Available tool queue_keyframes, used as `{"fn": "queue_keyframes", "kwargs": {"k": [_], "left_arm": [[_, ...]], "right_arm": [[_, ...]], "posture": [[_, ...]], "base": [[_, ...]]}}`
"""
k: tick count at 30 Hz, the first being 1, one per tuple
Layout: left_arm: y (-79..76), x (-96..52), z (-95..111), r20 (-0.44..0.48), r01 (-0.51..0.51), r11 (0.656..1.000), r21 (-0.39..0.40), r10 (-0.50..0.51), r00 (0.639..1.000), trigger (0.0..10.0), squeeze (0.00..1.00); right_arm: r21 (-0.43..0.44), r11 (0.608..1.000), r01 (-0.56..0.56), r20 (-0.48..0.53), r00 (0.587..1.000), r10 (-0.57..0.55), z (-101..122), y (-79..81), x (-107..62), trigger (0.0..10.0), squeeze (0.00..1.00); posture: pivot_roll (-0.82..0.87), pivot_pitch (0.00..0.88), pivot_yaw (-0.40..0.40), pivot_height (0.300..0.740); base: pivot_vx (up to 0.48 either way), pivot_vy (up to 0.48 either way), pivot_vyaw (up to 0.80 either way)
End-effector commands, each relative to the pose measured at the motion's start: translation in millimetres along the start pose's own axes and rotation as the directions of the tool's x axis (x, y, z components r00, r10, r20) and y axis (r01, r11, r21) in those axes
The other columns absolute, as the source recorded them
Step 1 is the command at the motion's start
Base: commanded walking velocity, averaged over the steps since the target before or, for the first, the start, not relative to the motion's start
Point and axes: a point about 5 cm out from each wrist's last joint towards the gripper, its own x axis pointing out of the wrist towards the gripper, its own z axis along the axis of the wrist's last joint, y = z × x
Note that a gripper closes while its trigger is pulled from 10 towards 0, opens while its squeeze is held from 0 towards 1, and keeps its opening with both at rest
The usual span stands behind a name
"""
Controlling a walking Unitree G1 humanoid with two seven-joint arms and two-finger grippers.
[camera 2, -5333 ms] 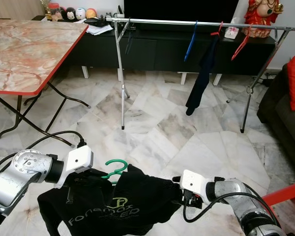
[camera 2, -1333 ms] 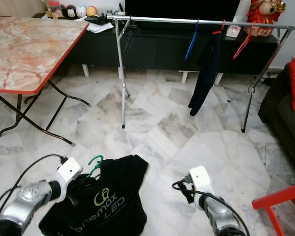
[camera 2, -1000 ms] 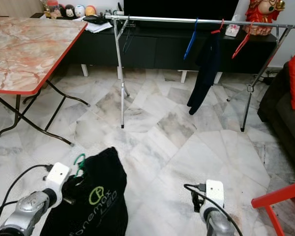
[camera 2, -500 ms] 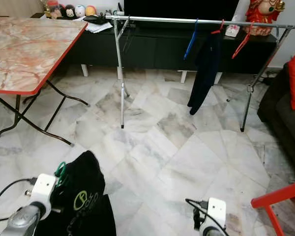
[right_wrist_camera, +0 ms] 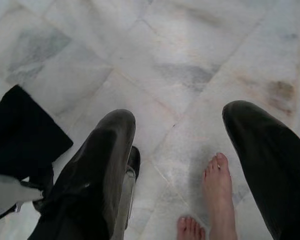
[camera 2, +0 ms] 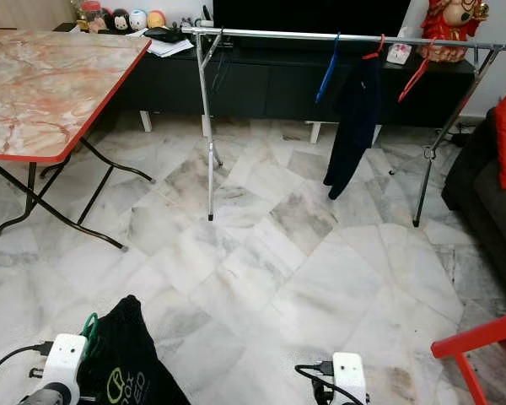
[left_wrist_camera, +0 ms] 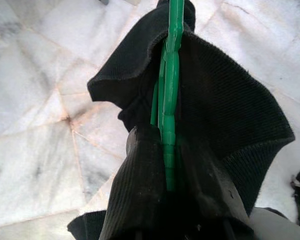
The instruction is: Hang hanger
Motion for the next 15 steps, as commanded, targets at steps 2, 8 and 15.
{"fn": "queue_keyframes", "kwargs": {"k": [2, 8, 15], "left_arm": [[1.4, -0.1, -2.1, -0.016, -0.02, 1.0, -0.009, 0.019, 1.0, 10.0, 0.0], [1.9, -0.6, -3.8, -0.025, -0.02, 1.0, -0.006, 0.02, 0.999, 10.0, 0.0], [2.9, -0.7, -4.1, -0.03, -0.017, 1.0, 0.003, 0.017, 0.999, 10.0, 0.0]], "right_arm": [[0.011, 1.0, 0.025, -0.019, 1.0, -0.025, -5.6, -6.1, -2.2, 10.0, 0.0], [0.116, 0.991, 0.071, -0.024, 0.997, -0.069, -7.9, -9.7, -2.9, 10.0, 0.0], [0.145, 0.988, 0.061, -0.034, 0.998, -0.057, -11.5, -5.7, -3.3, 10.0, 0.0]], "posture": [[-0.06, 0.025, -0.063, 0.74], [-0.06, 0.02, -0.057, 0.74], [-0.06, 0.014, -0.052, 0.74]], "base": [[0.0, 0.0, 0.0], [0.0, 0.0, 0.0], [0.0, 0.0, 0.0]]}}
